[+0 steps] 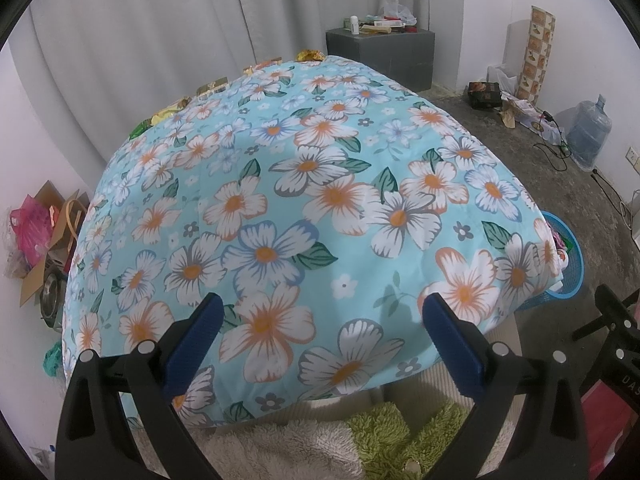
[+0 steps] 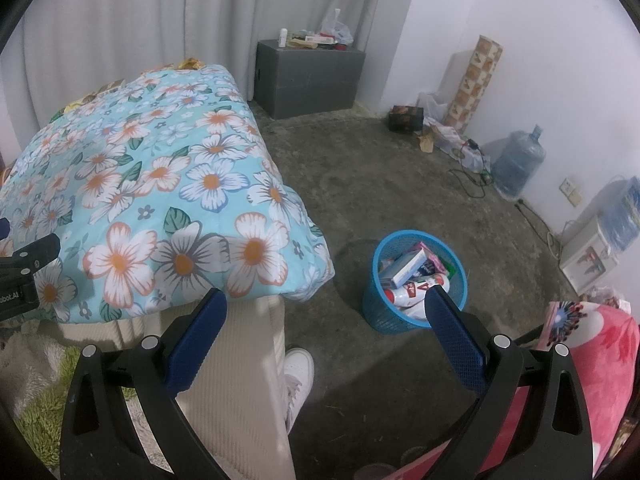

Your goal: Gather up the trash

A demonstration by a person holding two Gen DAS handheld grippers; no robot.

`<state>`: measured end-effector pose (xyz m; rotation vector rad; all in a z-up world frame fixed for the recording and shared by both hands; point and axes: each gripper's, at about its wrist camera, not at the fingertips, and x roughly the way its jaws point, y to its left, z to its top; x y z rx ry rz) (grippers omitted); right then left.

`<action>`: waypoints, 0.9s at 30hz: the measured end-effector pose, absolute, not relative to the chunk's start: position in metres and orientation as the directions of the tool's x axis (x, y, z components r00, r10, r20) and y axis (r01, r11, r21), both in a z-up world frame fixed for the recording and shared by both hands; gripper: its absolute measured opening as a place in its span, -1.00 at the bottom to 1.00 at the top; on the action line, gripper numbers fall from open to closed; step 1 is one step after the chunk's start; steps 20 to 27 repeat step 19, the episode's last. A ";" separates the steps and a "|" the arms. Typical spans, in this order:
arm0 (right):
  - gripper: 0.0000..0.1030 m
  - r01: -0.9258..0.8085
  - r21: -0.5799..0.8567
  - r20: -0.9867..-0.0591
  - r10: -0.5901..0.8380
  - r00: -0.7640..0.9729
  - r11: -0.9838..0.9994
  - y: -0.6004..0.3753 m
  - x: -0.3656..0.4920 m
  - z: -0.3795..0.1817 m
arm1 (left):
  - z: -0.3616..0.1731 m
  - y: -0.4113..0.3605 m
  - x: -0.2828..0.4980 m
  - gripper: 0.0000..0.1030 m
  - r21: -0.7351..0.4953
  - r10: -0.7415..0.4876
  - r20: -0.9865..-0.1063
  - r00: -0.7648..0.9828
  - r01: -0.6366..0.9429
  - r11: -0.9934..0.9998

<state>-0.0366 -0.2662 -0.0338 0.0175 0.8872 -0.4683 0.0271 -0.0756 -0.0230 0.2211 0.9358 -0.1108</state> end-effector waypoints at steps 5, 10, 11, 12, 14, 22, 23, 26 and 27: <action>0.85 0.401 -0.176 -0.749 -0.387 0.538 0.899 -0.266 -0.037 -0.034 | -0.024 -0.074 0.025 0.89 0.139 0.002 -0.808 0.589 0.188 0.972; 0.85 0.403 -0.176 -0.749 -0.387 0.537 0.898 -0.265 -0.037 -0.034 | -0.024 -0.074 0.026 0.89 0.138 0.000 -0.809 0.587 0.190 0.972; 0.85 0.403 -0.175 -0.749 -0.387 0.537 0.898 -0.265 -0.037 -0.034 | -0.024 -0.074 0.026 0.89 0.138 0.000 -0.810 0.587 0.190 0.972; 0.85 0.402 -0.175 -0.749 -0.387 0.538 0.899 -0.265 -0.037 -0.034 | -0.024 -0.074 0.026 0.89 0.137 0.000 -0.810 0.586 0.190 0.972; 0.85 0.403 -0.177 -0.749 -0.388 0.537 0.898 -0.265 -0.037 -0.034 | -0.024 -0.074 0.026 0.89 0.138 0.000 -0.811 0.585 0.191 0.972; 0.85 0.403 -0.176 -0.749 -0.388 0.538 0.898 -0.264 -0.036 -0.034 | -0.025 -0.073 0.021 0.89 0.137 -0.001 -0.812 0.584 0.192 0.972; 0.85 0.403 -0.176 -0.749 -0.388 0.538 0.898 -0.264 -0.036 -0.034 | -0.025 -0.073 0.021 0.89 0.137 -0.001 -0.812 0.584 0.192 0.972; 0.85 0.403 -0.176 -0.749 -0.388 0.538 0.898 -0.264 -0.036 -0.034 | -0.025 -0.073 0.021 0.89 0.137 -0.001 -0.812 0.584 0.192 0.972; 0.85 0.403 -0.176 -0.749 -0.388 0.538 0.898 -0.264 -0.036 -0.034 | -0.025 -0.073 0.021 0.89 0.137 -0.001 -0.812 0.584 0.192 0.972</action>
